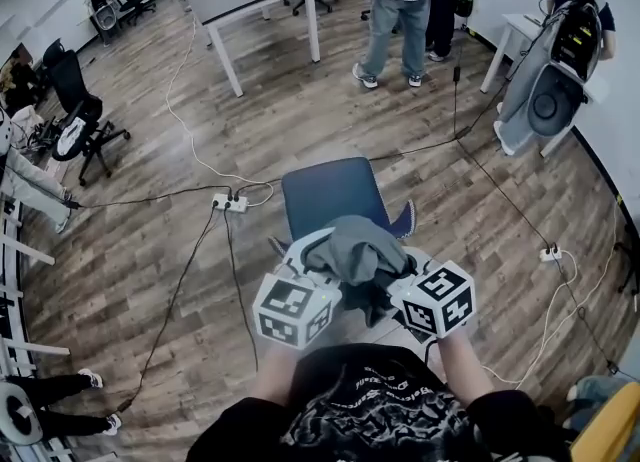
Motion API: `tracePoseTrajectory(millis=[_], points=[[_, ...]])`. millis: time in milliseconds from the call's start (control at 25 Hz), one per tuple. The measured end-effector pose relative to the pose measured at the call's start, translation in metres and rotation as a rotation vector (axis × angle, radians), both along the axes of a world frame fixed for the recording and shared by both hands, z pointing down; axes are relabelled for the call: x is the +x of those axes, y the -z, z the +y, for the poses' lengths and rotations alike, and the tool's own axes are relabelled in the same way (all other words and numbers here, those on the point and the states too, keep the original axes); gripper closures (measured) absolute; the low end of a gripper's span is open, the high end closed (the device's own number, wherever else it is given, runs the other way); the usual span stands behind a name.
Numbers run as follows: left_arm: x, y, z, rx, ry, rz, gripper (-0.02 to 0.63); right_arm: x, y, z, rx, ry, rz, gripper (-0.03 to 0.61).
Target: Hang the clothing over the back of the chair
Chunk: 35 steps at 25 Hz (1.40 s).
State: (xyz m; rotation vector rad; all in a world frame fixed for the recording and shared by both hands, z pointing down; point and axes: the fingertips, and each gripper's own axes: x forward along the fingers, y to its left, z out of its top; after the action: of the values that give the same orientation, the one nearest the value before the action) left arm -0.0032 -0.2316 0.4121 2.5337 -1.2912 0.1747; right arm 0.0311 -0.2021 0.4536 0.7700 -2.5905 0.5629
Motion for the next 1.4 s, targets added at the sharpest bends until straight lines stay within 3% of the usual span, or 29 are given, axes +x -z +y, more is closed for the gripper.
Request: tracePoseTrajectory(millis=[240,520,1040,1200,1400], points=[[-0.012,0.003,-0.024,-0.048,-0.052,0.081,0.549,-0.011,0.004,-0.023,0.021,-0.036,0.03,0.508],[-0.022,0.009,-0.057,-0.041,-0.117,0.09,0.549,-0.023,0.012,-0.053,-0.012,-0.109,-0.029,0.508],[-0.04,0.01,-0.108,-0.062,-0.236,0.131,0.549,-0.039,0.016,-0.102,-0.011,-0.219,-0.005,0.506],[-0.041,0.002,-0.124,-0.055,-0.252,0.123,0.549,-0.04,0.009,-0.117,-0.082,-0.196,-0.049,0.506],[-0.043,-0.016,-0.142,-0.1,-0.245,0.115,0.549,-0.04,-0.004,-0.134,-0.148,-0.16,-0.057,0.506]])
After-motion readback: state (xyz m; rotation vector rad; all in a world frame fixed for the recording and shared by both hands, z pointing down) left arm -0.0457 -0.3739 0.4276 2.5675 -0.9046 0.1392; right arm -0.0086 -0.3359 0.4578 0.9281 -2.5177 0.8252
